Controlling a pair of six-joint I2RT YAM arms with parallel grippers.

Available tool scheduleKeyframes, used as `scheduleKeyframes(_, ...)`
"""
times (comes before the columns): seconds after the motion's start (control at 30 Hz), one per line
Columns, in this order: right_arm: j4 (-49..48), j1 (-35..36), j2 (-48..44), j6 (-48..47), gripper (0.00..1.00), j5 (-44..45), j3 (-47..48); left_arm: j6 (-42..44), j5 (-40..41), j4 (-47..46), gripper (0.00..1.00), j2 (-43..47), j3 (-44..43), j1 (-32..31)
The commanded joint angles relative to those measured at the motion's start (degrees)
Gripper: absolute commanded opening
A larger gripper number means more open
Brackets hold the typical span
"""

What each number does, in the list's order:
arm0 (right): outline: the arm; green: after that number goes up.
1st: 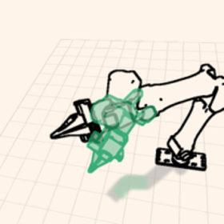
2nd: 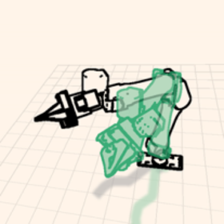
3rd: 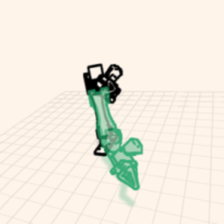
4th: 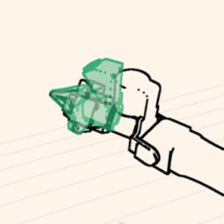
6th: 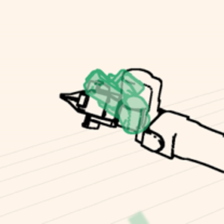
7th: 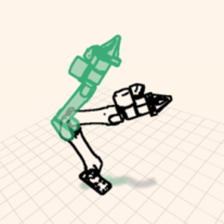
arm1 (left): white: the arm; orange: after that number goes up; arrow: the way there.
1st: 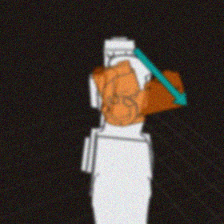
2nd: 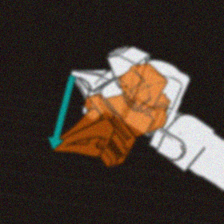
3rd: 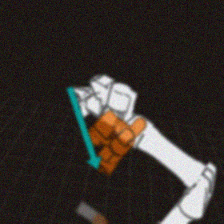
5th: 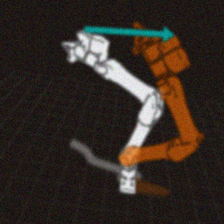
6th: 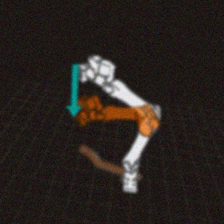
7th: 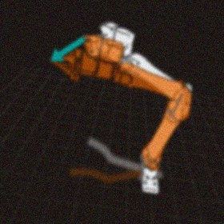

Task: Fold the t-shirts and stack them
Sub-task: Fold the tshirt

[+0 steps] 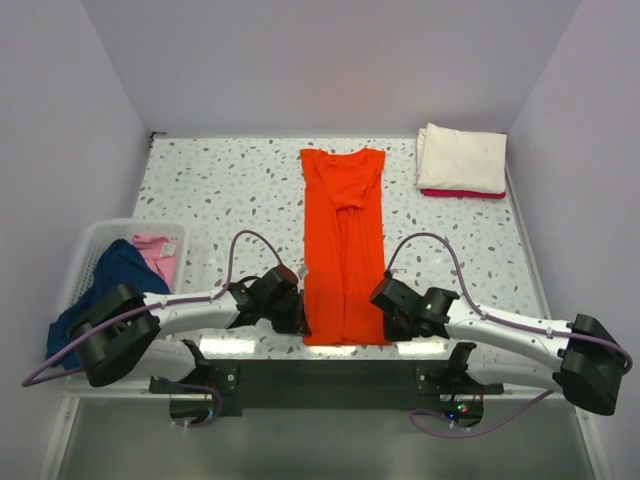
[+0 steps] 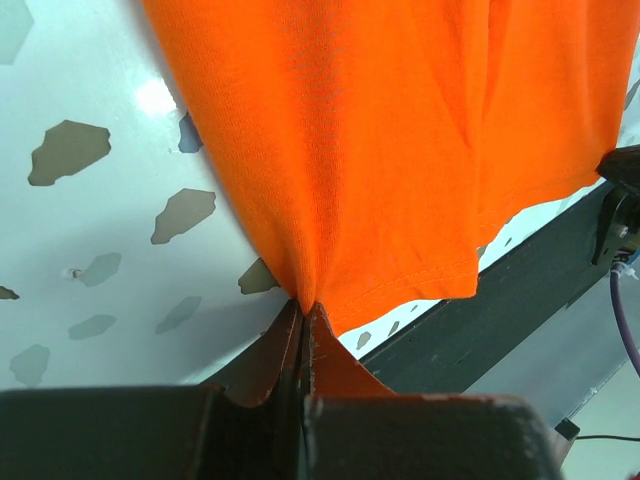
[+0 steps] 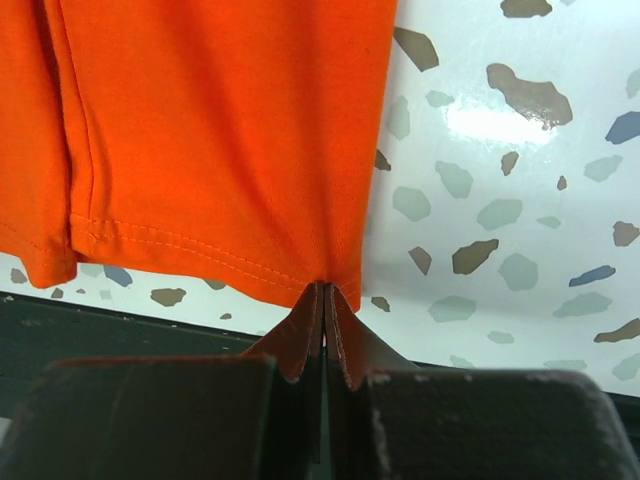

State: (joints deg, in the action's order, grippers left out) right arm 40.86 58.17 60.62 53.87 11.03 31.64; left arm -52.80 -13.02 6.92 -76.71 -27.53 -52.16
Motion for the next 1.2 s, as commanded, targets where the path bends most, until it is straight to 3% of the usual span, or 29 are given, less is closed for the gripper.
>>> scheduleKeyframes(0.0,2.91,0.36,-1.12,1.68,0.00,1.37,-0.79,1.29,1.41,3.36,0.00,0.42,-0.68,-0.31)
scheduleKeyframes(0.43,2.82,0.36,-2.43,2.21,0.02,0.84,-1.67,0.94,0.54,3.98,0.00,1.65,-0.60,-0.40)
scheduleKeyframes(0.57,2.91,0.36,-4.98,3.69,0.36,-0.48,-1.75,0.68,-0.43,5.12,0.04,2.87,-0.68,-0.57)
scheduleKeyframes(0.6,3.43,0.36,-6.20,4.14,0.45,-0.22,-1.93,0.68,-0.34,5.65,0.08,3.23,-0.68,-0.57)
scheduleKeyframes(0.63,3.78,0.36,-6.82,4.84,0.47,0.04,-2.54,0.68,-0.08,6.52,0.20,3.67,-0.68,-0.57)
scheduleKeyframes(0.73,3.52,0.10,-7.97,6.50,0.49,-1.00,-4.12,0.68,0.10,8.11,0.34,5.42,-0.60,-0.66)
scheduleKeyframes(0.8,2.47,0.01,-8.06,7.04,0.49,-2.32,-5.00,0.41,-0.08,8.81,0.38,5.86,-0.60,-0.66)
scheduleKeyframes(1.17,-2.63,-5.17,-15.87,10.03,0.45,-8.74,-10.89,-2.05,-1.84,5.83,0.39,8.15,2.65,-0.66)
